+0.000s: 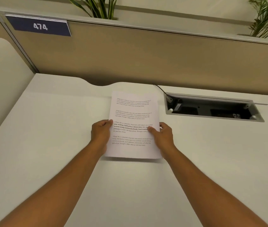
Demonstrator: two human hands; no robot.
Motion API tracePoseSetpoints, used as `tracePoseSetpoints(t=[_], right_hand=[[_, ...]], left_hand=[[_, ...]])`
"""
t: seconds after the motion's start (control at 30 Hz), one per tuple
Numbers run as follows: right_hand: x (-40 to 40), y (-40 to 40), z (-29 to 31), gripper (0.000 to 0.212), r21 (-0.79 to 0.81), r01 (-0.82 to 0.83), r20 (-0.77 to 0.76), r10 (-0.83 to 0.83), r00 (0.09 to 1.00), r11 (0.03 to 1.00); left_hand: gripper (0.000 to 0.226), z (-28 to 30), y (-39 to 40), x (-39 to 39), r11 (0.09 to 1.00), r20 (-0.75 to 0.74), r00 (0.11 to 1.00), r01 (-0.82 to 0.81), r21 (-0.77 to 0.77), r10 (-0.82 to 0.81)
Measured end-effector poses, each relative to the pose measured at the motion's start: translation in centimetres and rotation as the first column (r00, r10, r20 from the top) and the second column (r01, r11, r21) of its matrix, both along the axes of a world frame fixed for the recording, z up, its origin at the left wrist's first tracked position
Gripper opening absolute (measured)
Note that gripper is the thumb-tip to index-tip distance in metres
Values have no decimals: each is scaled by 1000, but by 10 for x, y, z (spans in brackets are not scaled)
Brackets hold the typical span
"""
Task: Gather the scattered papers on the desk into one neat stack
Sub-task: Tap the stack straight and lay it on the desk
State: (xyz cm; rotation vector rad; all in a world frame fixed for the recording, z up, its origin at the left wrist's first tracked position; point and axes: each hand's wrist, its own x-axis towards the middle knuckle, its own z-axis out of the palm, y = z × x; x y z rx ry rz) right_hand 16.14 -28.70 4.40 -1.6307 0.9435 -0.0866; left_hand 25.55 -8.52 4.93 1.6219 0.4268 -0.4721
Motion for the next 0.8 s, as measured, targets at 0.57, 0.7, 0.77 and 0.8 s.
tracePoseSetpoints(t=[0.57, 0.7, 0.77, 0.8], right_hand=[[49, -35, -10, 47, -309, -44, -137, 1, 991, 950], [31, -35, -17, 35, -350, -70, -163, 12, 986, 934], [24, -33, -22, 13, -362, -76, -160, 19, 987, 929], [22, -33, -24, 11, -371, -81, -156, 24, 988, 925]], left_hand=[[27, 1, -18, 59, 782, 74, 954, 192, 593, -291], [23, -15, 2, 39, 739, 94, 921, 238, 630, -377], [16, -23, 11, 33, 784, 113, 929, 227, 578, -353], [18, -26, 13, 33, 798, 118, 934, 217, 562, -337]])
